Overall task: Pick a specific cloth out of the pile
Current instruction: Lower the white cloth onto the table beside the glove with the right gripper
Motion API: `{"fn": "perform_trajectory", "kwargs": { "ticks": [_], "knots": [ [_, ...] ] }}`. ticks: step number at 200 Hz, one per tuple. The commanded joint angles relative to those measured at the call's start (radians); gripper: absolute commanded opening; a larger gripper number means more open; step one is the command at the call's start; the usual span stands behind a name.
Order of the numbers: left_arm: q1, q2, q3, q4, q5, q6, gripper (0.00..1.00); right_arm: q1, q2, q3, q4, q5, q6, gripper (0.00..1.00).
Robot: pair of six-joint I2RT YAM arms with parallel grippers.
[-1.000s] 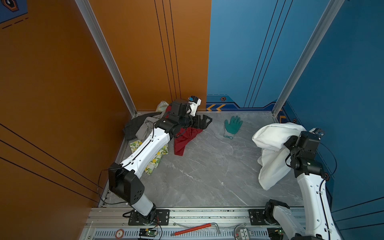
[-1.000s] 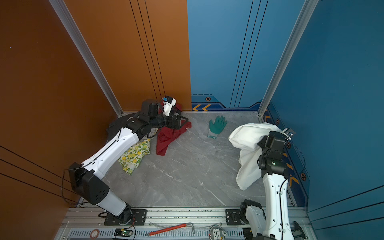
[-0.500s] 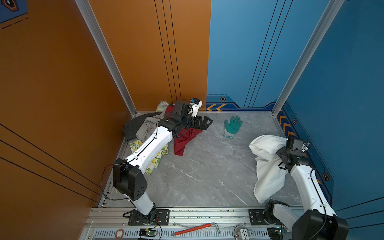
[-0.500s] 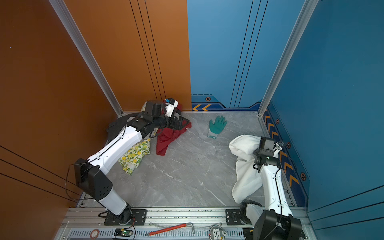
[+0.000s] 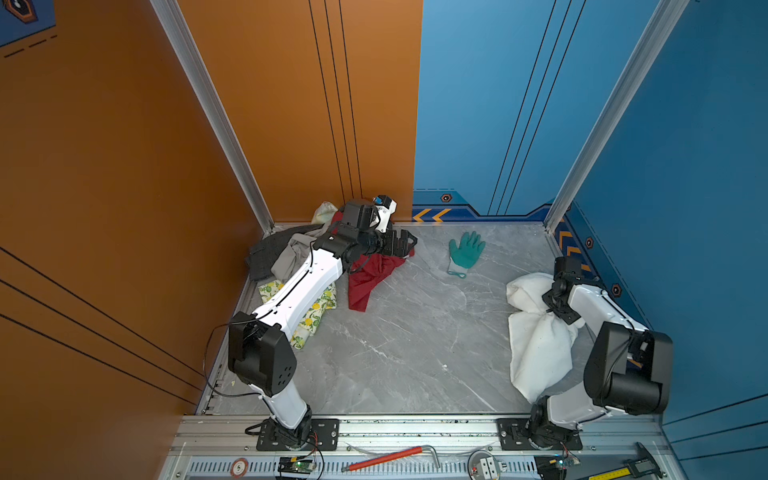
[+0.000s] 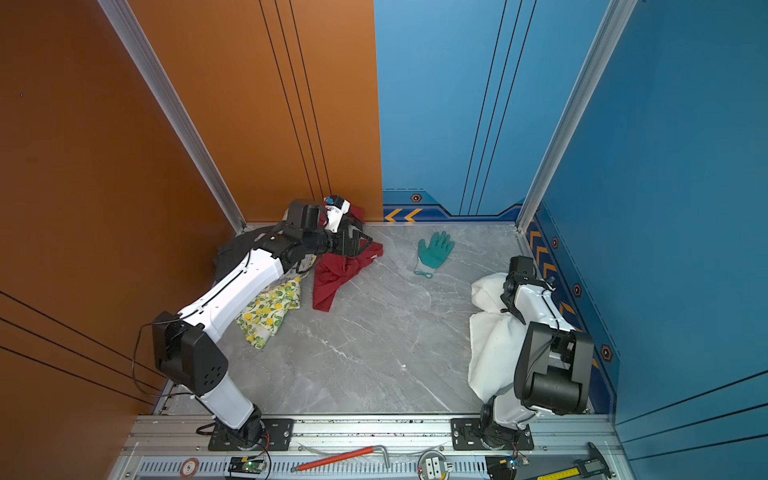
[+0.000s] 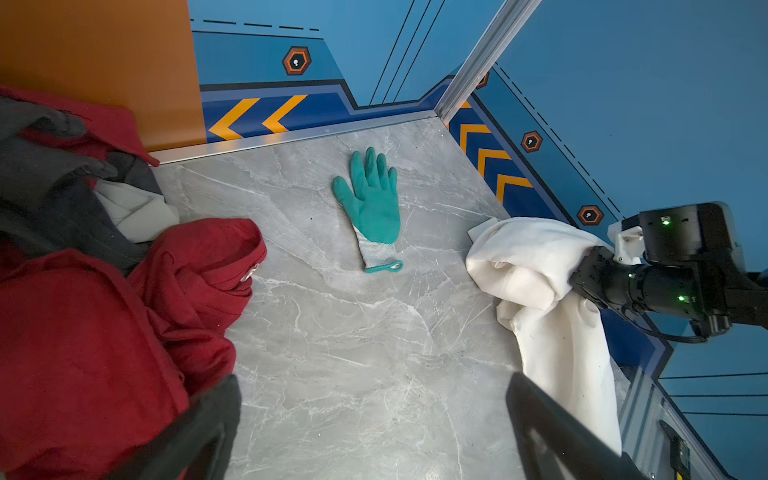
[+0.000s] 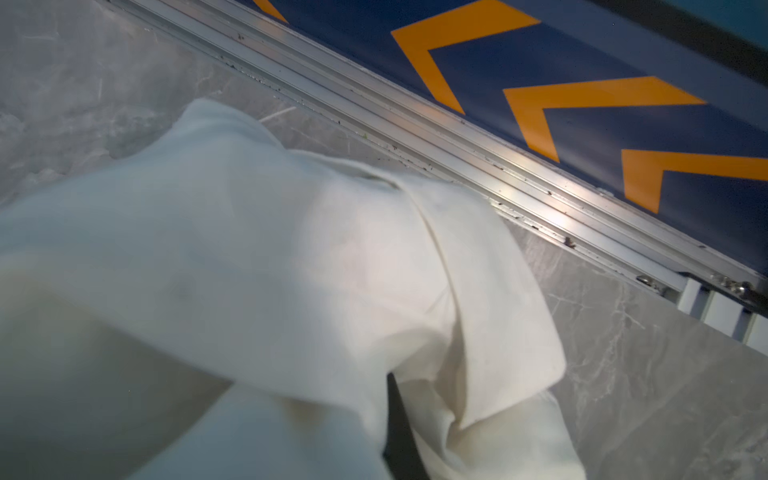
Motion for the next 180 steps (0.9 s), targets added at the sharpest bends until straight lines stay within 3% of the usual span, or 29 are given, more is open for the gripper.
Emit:
{"fn": "perform_trajectory", "kwargs": {
  "ticks": [1, 66, 82, 180],
  "knots": [
    [0.023, 0.031, 0.04, -0.011, -0.008, -0.01, 1.0, 0.02, 0.078, 0.086, -0.046, -0.006, 0.051, 0.0],
    [0.068, 0.075, 0.078, -0.015, -0.006, -0.045, 1.0, 0.061, 0.3, 0.253, -0.081, -0.044, 0.068, 0.0],
    [0.077, 0.073, 0.079, -0.016, -0.008, -0.052, 1.0, 0.072, 0.337, 0.288, -0.108, -0.042, 0.066, 0.04],
    [0.109, 0.037, 0.065, -0.015, -0.132, -0.051, 0.98, 0.103, 0.247, 0.324, -0.115, 0.019, 0.013, 0.58]
  ]
}}
